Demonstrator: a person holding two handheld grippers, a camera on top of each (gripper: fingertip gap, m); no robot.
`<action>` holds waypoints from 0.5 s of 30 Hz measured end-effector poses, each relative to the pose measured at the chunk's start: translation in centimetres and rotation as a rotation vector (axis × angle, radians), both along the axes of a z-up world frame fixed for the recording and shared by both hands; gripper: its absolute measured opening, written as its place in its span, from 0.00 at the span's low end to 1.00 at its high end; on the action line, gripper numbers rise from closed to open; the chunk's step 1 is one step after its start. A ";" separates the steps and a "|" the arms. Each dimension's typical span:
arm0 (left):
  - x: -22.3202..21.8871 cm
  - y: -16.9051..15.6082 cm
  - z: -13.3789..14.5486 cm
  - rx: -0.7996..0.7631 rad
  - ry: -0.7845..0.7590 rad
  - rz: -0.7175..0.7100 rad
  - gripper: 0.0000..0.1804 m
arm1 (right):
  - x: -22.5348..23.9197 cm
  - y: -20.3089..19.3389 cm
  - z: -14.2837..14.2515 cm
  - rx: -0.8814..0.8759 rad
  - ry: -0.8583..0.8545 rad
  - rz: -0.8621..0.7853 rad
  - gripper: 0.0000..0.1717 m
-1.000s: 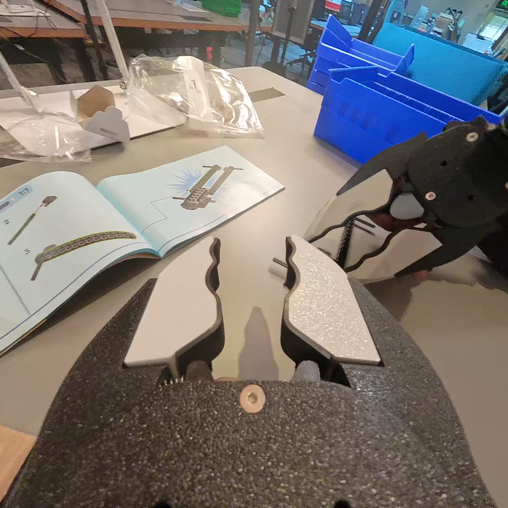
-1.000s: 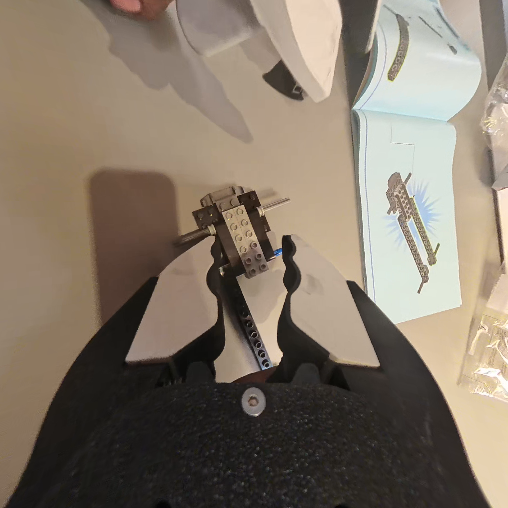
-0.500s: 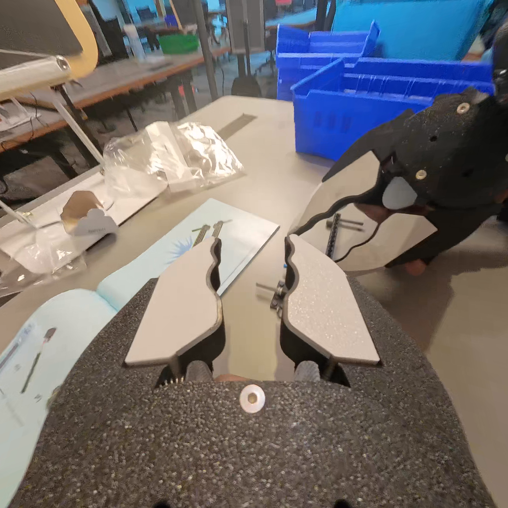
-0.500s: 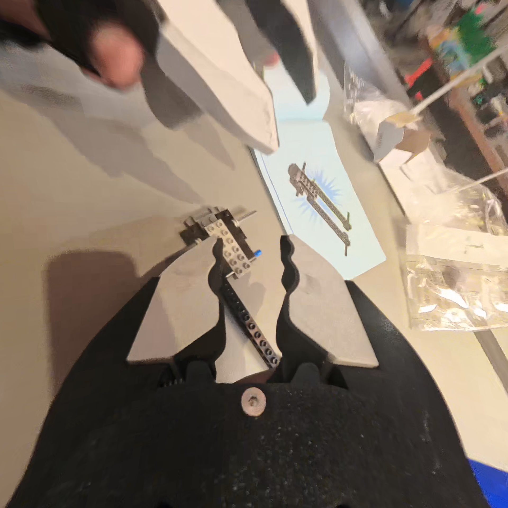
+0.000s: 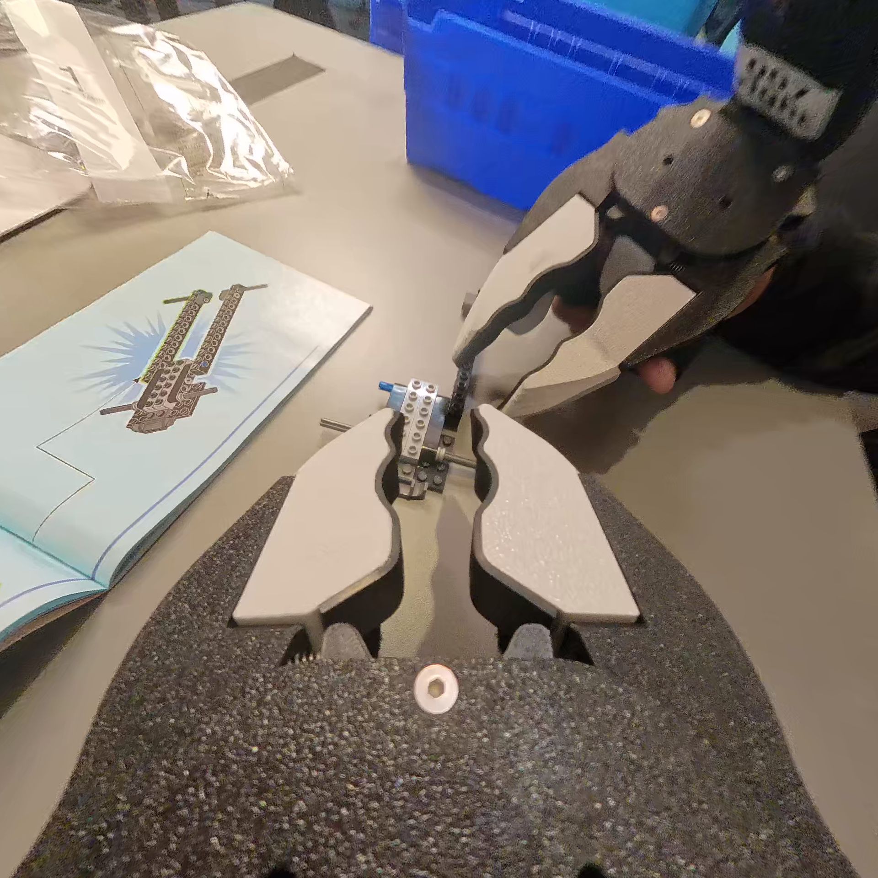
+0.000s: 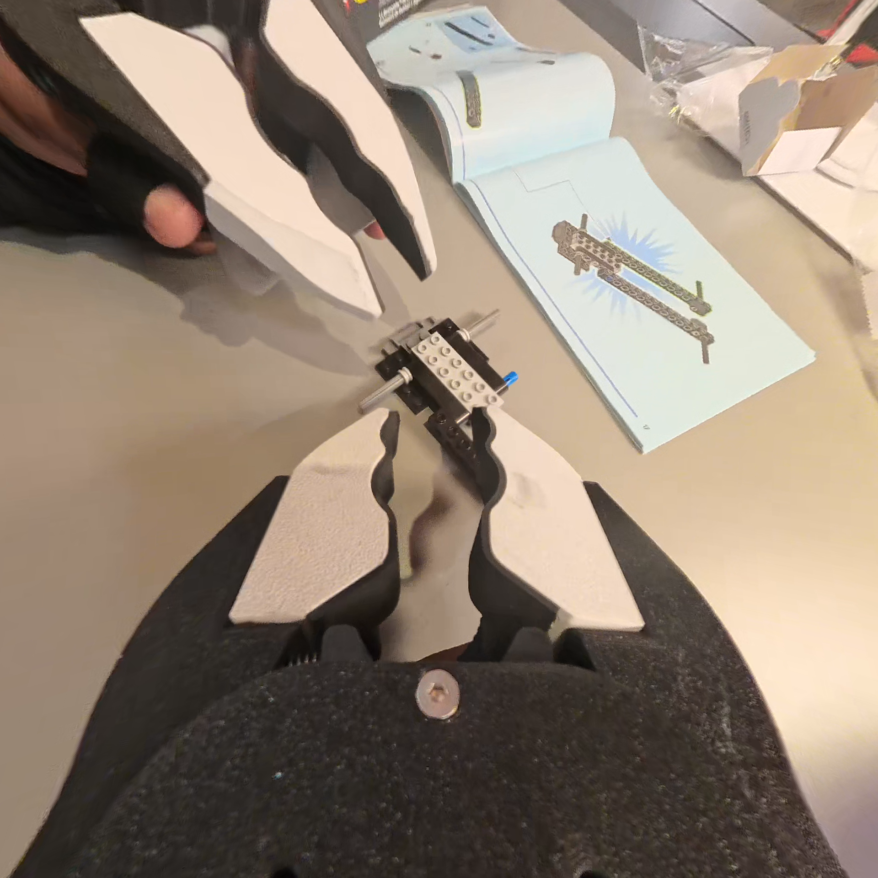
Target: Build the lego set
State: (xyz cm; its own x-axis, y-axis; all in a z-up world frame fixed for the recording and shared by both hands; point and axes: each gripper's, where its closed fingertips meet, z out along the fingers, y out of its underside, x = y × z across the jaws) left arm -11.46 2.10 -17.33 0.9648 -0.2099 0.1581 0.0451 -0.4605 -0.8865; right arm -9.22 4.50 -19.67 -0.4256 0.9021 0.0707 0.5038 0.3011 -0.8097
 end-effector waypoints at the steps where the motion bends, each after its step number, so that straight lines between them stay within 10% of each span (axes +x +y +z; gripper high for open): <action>1: 0.1 0.1 -0.4 -0.017 0.043 0.005 0.14 | 0.0 0.0 -0.2 0.030 0.000 -0.005 0.17; 15: -0.3 0.8 -1.2 -0.040 0.224 0.073 0.13 | 0.3 -1.6 -1.0 0.206 0.026 0.077 0.16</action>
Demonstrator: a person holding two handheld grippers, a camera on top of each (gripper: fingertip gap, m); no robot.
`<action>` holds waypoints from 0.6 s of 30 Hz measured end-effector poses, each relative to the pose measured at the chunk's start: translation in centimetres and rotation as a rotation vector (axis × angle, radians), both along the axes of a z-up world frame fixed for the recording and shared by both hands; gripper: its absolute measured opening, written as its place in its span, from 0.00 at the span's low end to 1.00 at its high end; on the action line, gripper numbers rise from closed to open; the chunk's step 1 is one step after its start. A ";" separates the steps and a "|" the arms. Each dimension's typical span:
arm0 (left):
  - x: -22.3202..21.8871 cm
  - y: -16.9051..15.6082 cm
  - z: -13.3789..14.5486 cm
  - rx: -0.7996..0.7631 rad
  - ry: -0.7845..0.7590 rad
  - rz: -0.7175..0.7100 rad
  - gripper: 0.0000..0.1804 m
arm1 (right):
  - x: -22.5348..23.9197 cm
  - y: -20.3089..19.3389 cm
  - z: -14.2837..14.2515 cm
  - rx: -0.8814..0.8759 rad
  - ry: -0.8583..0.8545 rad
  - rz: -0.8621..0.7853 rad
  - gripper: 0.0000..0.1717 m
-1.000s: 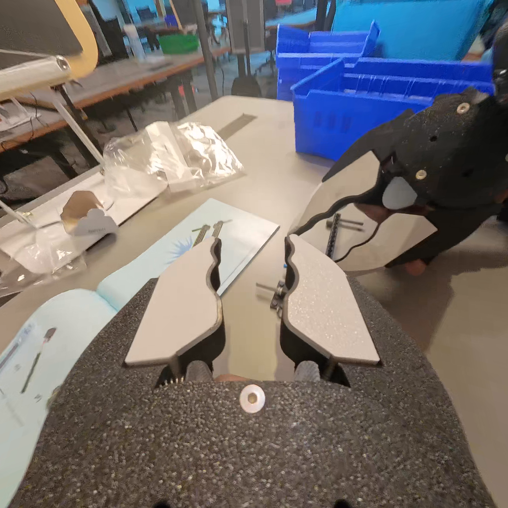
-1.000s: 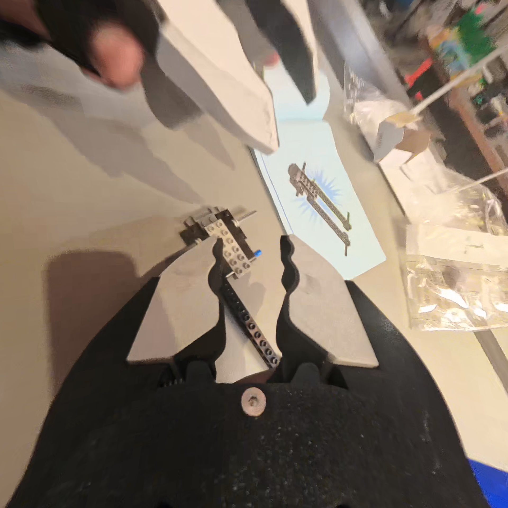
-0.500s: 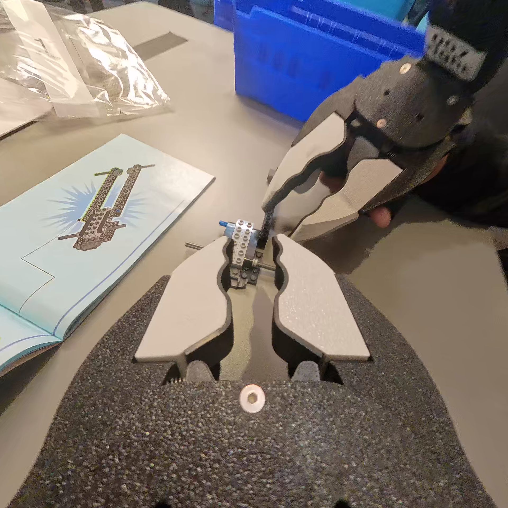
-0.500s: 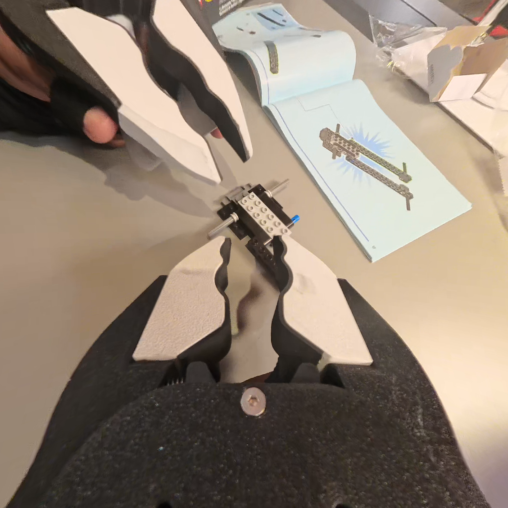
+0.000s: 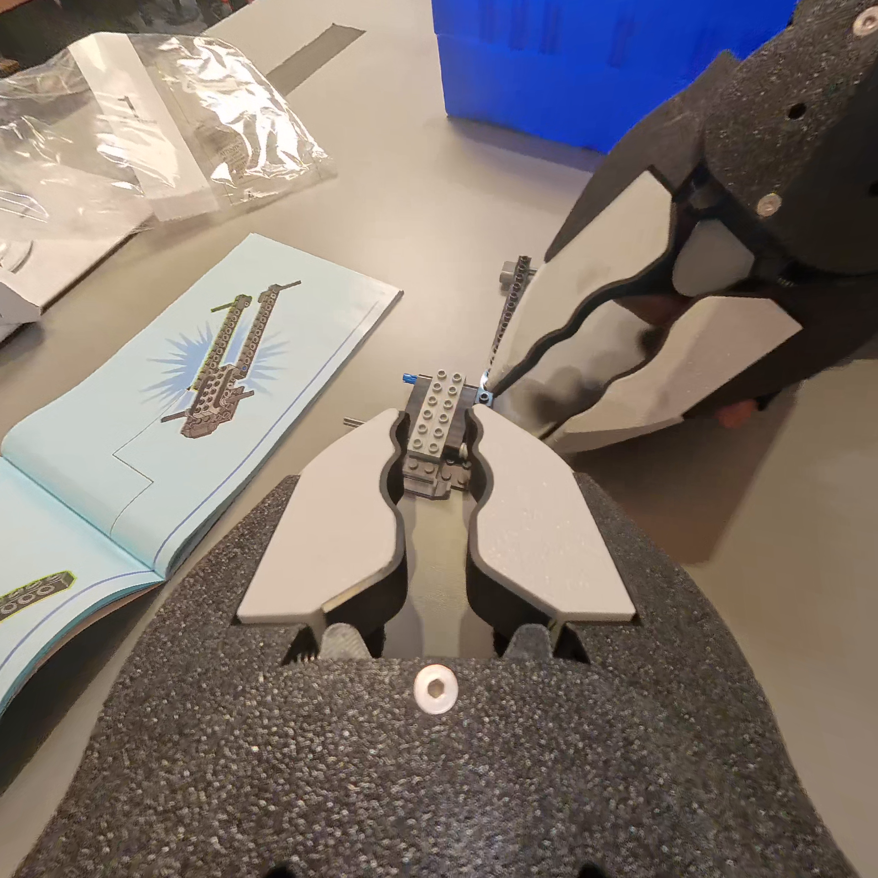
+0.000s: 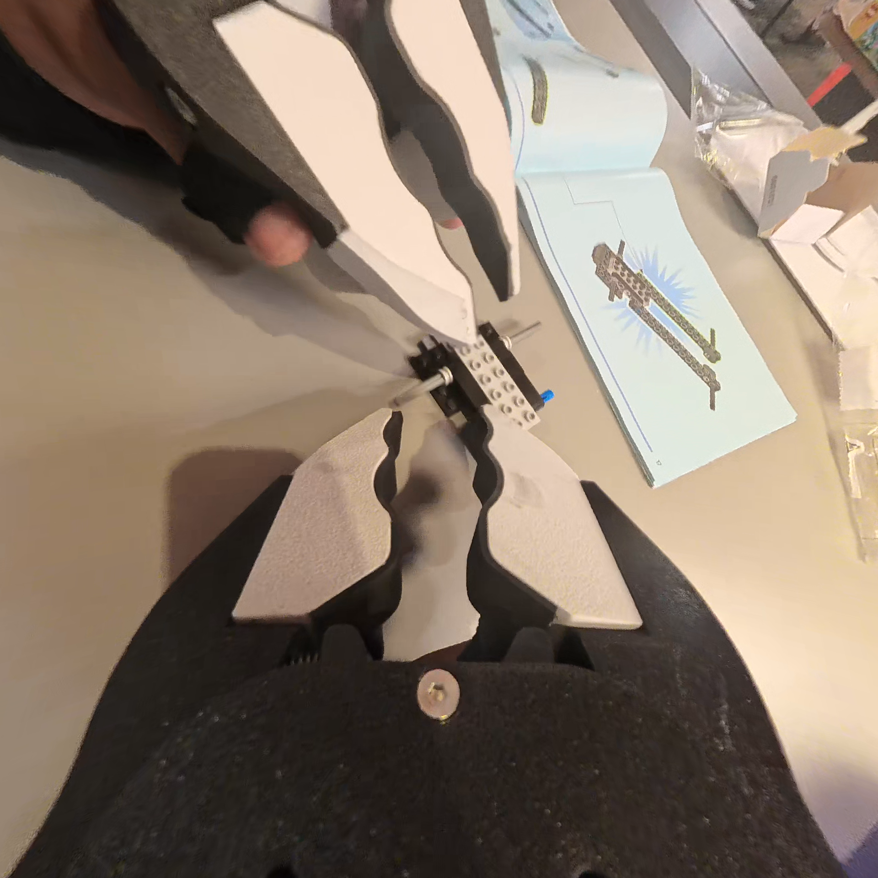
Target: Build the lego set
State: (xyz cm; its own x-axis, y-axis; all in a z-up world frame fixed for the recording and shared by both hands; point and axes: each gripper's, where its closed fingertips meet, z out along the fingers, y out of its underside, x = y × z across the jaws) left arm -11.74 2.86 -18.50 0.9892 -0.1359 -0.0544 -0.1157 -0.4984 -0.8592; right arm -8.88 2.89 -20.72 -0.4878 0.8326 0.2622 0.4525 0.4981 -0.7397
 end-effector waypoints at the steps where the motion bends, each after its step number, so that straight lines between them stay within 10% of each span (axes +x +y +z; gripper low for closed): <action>1: -0.3 0.1 0.2 0.017 0.012 0.019 0.13 | 0.0 -0.5 0.4 -0.027 0.015 0.017 0.16; 13: -3.8 -0.7 6.3 0.447 -0.038 0.169 0.12 | -3.5 -5.5 3.1 -0.044 0.211 0.056 0.17; 18: -3.9 -0.7 5.8 0.401 -0.055 0.172 0.11 | -3.4 -4.4 1.8 0.001 0.141 -0.067 0.17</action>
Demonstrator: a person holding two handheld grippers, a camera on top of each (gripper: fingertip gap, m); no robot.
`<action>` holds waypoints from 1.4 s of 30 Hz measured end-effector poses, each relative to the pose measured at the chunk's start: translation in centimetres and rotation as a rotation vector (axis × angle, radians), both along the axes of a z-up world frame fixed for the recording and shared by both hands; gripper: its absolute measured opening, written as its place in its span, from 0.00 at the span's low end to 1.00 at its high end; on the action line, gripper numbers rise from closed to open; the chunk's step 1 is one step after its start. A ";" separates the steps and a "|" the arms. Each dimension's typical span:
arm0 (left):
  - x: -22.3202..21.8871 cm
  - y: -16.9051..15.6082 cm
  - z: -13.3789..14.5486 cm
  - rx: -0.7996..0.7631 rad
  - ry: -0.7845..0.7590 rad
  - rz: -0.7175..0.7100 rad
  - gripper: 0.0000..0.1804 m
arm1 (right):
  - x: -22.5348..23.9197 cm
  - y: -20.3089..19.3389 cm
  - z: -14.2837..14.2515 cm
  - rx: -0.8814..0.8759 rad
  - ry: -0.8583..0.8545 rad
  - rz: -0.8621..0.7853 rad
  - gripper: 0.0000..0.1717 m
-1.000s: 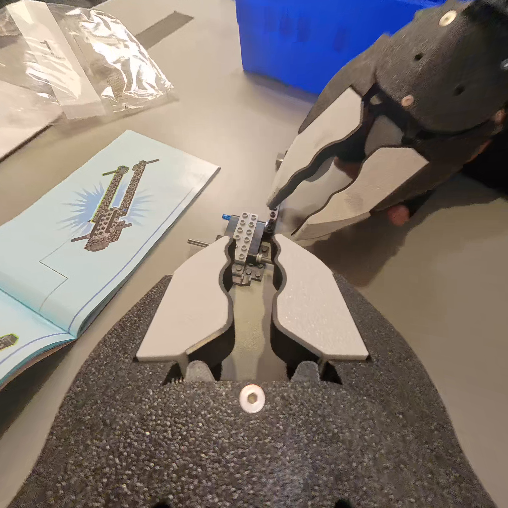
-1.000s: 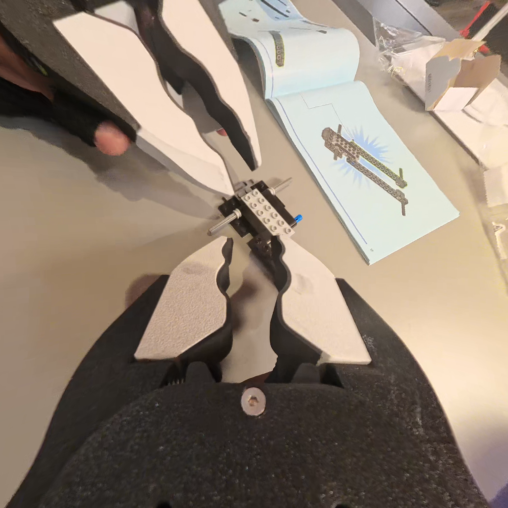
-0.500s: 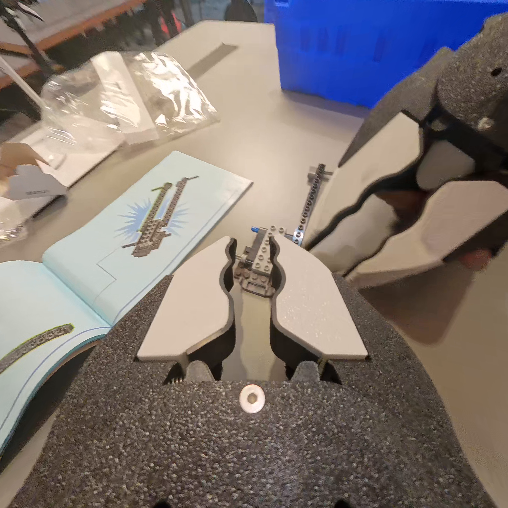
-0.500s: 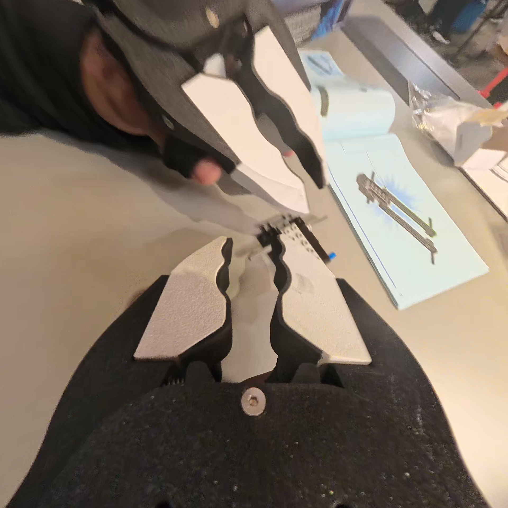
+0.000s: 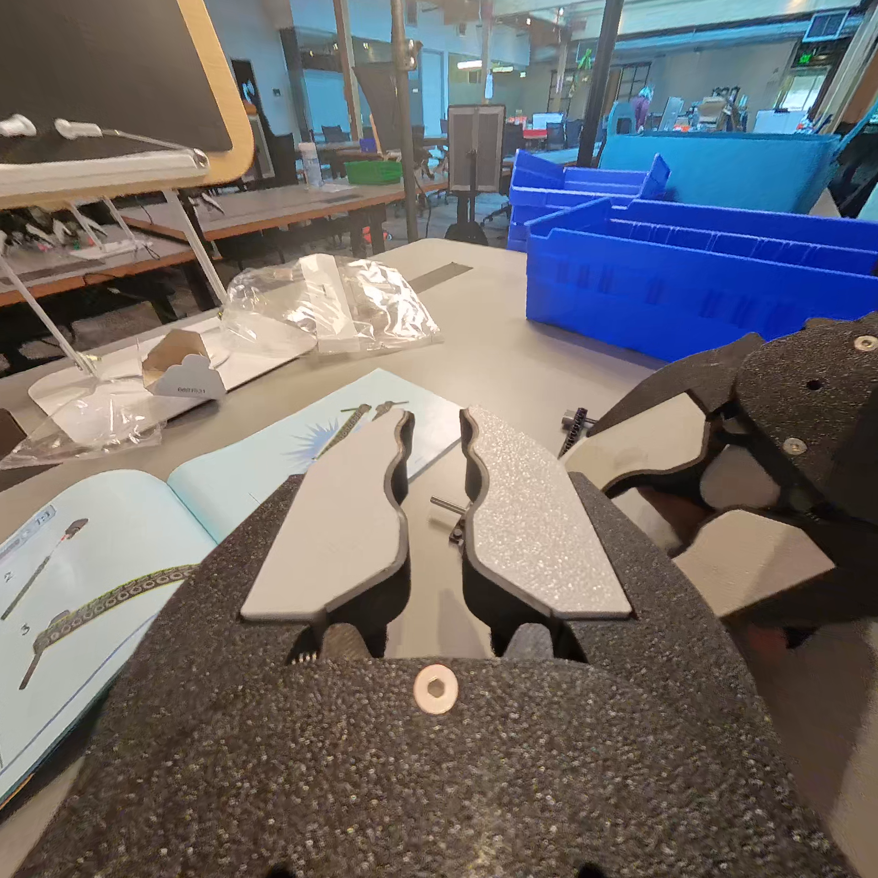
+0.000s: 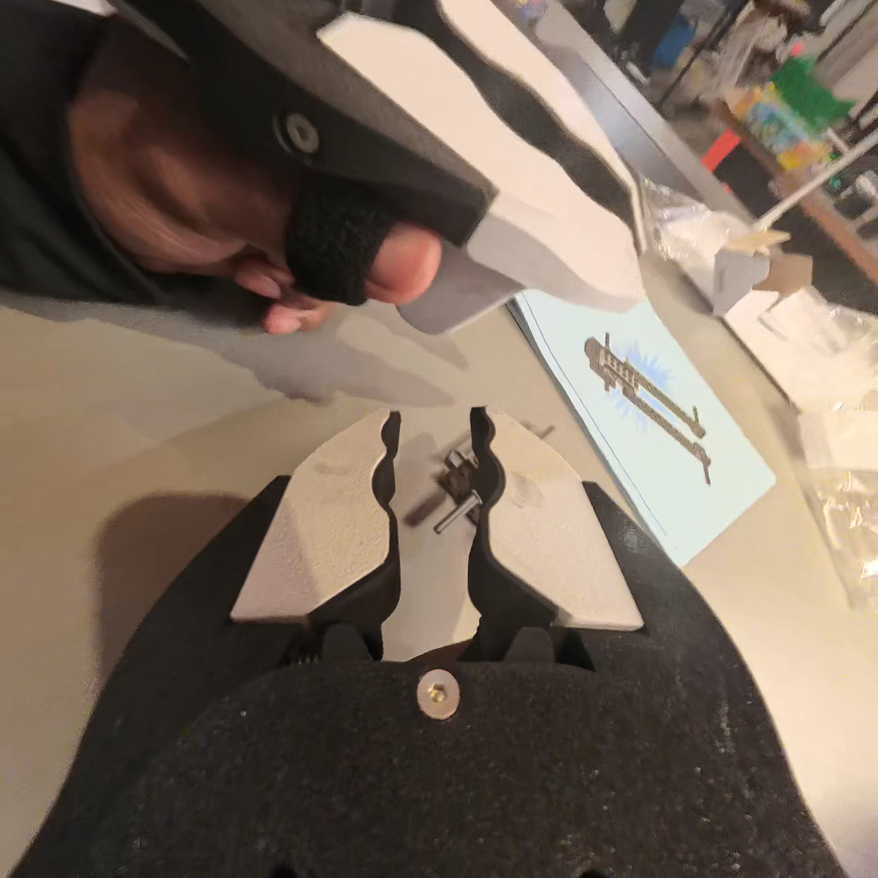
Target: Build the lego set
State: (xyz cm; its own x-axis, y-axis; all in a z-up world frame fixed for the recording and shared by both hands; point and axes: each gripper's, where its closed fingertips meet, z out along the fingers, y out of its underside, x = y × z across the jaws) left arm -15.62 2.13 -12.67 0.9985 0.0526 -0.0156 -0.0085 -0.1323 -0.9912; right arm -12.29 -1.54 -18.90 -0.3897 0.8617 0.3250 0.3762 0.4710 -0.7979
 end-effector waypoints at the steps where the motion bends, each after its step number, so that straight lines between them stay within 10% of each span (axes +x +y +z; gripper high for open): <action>1: 0.2 0.1 -0.1 -0.013 -0.013 -0.011 0.11 | 0.1 0.4 -0.2 -0.007 -0.014 -0.028 0.17; 42: -0.4 -0.1 -0.3 -0.012 -0.021 -0.034 0.09 | 0.3 2.4 0.9 -0.126 0.025 -0.113 0.18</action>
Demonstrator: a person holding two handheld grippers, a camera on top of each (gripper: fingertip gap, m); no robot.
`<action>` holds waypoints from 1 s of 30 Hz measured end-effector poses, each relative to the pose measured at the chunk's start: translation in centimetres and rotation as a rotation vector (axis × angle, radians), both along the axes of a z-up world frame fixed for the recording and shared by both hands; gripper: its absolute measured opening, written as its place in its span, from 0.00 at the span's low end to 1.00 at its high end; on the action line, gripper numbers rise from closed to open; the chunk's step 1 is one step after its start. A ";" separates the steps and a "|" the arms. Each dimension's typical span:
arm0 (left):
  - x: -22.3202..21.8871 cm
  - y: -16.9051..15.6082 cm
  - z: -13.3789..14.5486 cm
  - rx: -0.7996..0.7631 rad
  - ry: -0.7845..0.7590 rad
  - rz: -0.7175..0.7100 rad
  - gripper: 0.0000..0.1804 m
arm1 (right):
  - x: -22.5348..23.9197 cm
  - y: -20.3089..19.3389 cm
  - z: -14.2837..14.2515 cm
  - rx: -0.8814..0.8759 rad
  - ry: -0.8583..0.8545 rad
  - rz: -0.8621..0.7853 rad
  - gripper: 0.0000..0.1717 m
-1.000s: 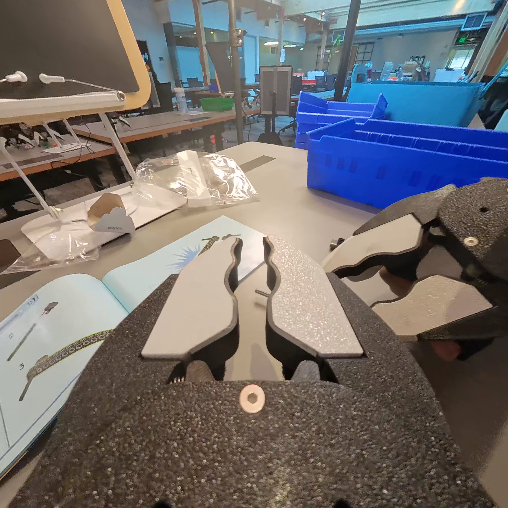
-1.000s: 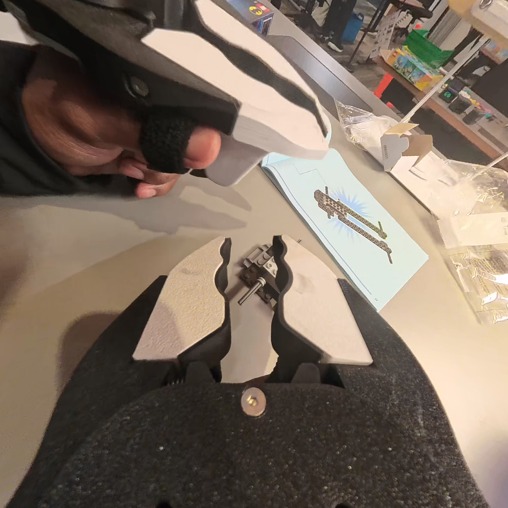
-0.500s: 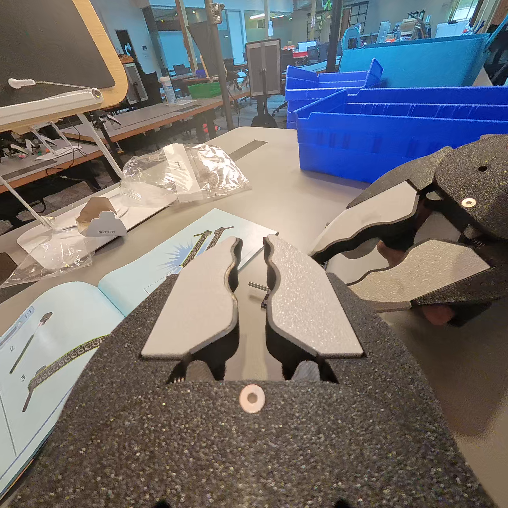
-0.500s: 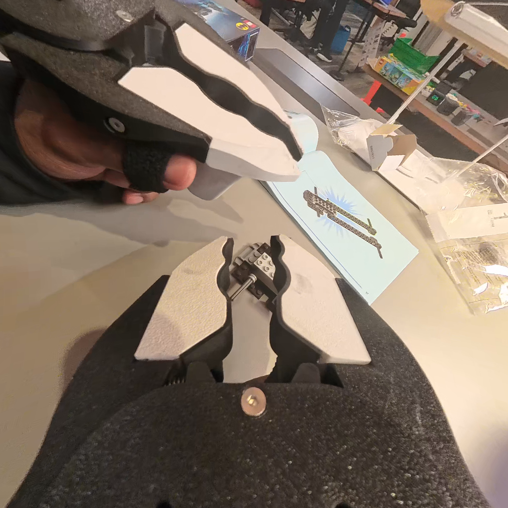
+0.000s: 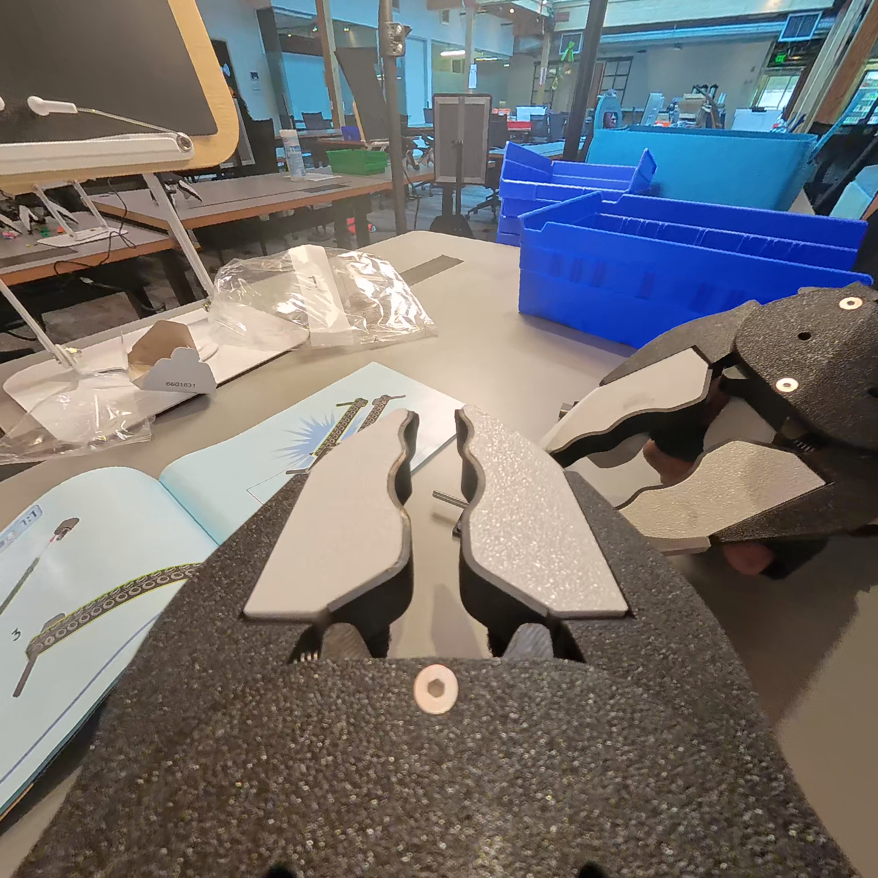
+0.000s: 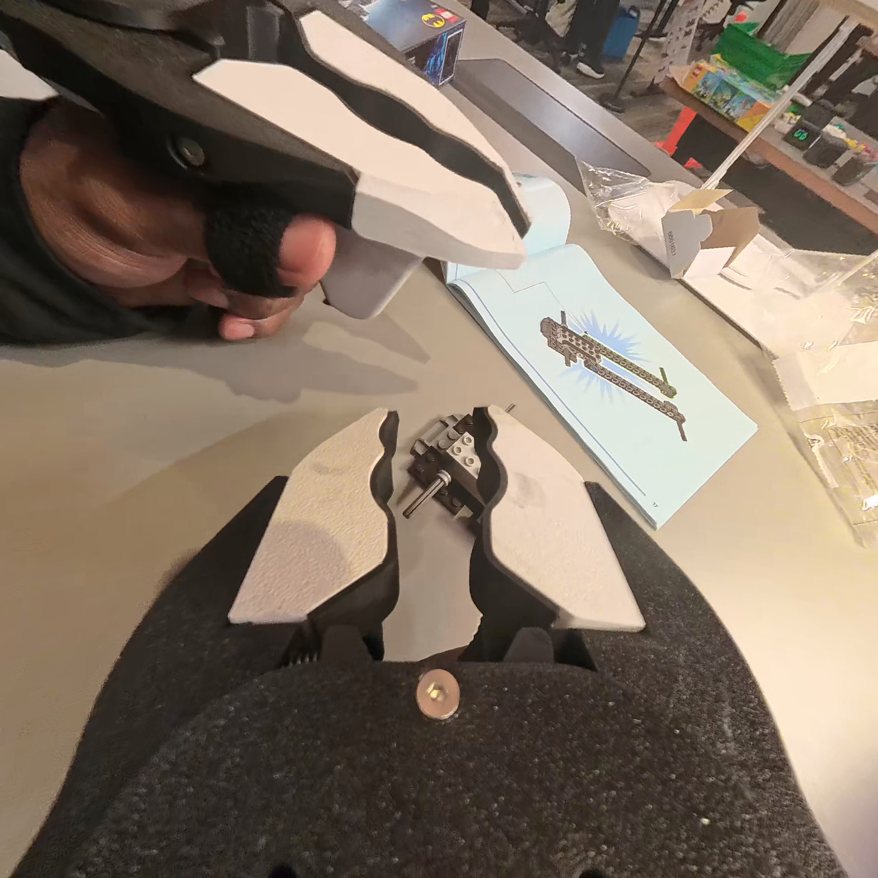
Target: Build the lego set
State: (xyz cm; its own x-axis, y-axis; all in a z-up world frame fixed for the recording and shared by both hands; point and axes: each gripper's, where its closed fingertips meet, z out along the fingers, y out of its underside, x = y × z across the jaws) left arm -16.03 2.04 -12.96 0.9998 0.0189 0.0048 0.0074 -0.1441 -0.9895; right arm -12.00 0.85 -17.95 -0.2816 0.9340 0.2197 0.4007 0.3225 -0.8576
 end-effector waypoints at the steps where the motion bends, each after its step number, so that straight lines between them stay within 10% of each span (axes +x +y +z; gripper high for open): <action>1: 0.0 0.0 0.0 0.001 -0.004 -0.001 0.09 | 0.0 0.0 0.0 -0.007 -0.005 0.002 0.18; 30: 3.4 0.6 -3.4 -0.233 0.137 -0.127 0.12 | 0.3 0.0 -0.5 0.002 -0.037 0.004 0.19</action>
